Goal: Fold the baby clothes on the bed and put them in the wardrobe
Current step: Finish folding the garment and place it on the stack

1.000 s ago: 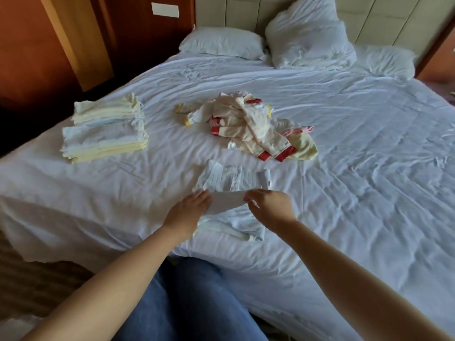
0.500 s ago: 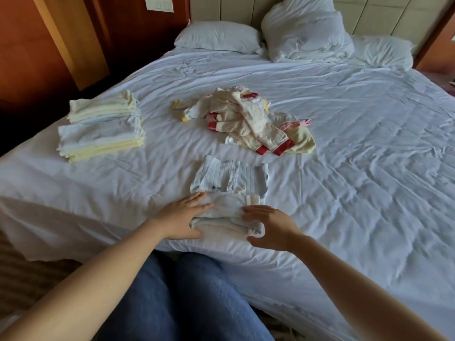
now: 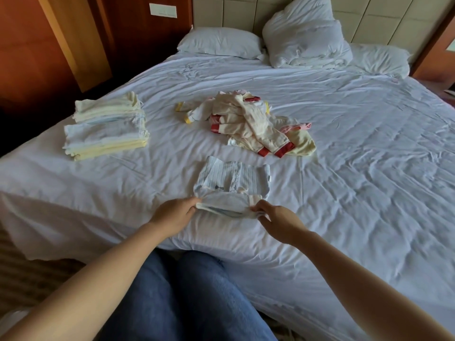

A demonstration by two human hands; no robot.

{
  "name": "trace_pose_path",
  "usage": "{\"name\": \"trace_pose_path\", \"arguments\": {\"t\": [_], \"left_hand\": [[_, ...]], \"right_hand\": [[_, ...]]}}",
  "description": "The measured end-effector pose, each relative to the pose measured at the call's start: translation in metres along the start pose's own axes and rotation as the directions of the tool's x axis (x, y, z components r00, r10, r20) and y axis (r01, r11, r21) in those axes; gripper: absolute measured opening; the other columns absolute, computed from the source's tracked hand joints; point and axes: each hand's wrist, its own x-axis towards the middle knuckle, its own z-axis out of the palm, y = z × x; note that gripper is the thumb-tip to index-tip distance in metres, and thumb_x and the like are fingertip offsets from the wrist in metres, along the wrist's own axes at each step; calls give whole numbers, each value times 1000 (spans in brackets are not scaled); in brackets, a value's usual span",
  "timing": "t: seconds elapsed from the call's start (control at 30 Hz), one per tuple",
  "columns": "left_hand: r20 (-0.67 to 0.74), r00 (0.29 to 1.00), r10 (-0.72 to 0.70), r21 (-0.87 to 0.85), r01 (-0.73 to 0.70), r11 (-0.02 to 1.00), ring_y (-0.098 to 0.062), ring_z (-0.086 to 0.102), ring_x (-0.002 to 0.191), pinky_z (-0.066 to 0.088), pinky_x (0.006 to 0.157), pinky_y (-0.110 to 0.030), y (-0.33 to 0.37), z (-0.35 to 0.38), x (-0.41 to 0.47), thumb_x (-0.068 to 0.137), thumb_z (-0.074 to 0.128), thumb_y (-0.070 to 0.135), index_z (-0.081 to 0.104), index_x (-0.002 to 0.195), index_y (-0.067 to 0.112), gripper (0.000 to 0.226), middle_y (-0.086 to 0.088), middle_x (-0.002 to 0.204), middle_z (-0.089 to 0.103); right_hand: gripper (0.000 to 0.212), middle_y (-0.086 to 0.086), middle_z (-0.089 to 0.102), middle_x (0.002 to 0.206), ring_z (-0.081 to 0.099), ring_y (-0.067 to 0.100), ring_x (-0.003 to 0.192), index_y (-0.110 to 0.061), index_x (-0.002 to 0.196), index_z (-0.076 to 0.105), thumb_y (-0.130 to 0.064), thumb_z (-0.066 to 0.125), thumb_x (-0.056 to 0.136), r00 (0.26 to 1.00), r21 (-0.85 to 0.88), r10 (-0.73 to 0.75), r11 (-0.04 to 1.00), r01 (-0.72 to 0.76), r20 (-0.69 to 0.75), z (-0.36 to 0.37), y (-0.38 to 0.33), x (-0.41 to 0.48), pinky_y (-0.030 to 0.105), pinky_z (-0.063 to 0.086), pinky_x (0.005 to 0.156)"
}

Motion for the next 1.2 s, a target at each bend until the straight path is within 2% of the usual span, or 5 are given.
{"name": "trace_pose_path", "arguments": {"t": [0.1, 0.3, 0.53, 0.77, 1.2], "left_hand": [[-45, 999, -21, 25, 22, 999, -19, 59, 68, 39, 56, -30, 9, -8, 4, 103, 39, 28, 56, 100, 19, 20, 2, 77, 62], [-127, 986, -108, -273, 70, 960, -14, 43, 53, 30, 53, -31, 16, -19, 18, 92, 55, 40, 41, 62, 16, 41, 3, 56, 44], [-177, 898, -402, -676, 186, 713, -15, 55, 71, 39, 65, -33, 34, -16, 55, 79, 56, 57, 56, 81, 15, 42, 4, 75, 57], [-358, 794, -492, -525, 265, 809, -38, 60, 99, 41, 73, -38, 37, 13, 94, 102, 44, 31, 52, 105, 7, 26, -15, 107, 66], [-508, 816, -274, -100, 261, 960, -37, 67, 75, 45, 56, -36, 5, 41, 119, 95, 58, 28, 60, 110, 14, 21, -11, 94, 71]], "right_hand": [[8, 1, 63, 89, 58, 22, 79, -21, 101, 53, -23, 49, 95, 997, 109, 77, 991, -76, -9, -16, -5, 5, 33, 41, 64], [10, 3, 59, 83, 55, 22, 79, -20, 82, 59, -24, 53, 89, 964, 367, 250, 909, -200, -94, -32, -1, 18, 32, 39, 63], [18, 2, 59, 94, 54, 23, 87, -13, 102, 56, -27, 47, 97, 820, 642, 507, 727, -242, -265, -28, -11, 56, 31, 37, 69], [20, -6, 56, 86, 57, 27, 89, -27, 102, 46, -41, 32, 99, 659, 549, 630, 748, -373, -411, -5, -8, 93, 33, 39, 68], [27, 12, 72, 87, 49, 28, 87, -25, 111, 58, -39, 38, 101, 789, 97, 425, 898, -429, -443, 18, 23, 119, 35, 34, 86]]}}
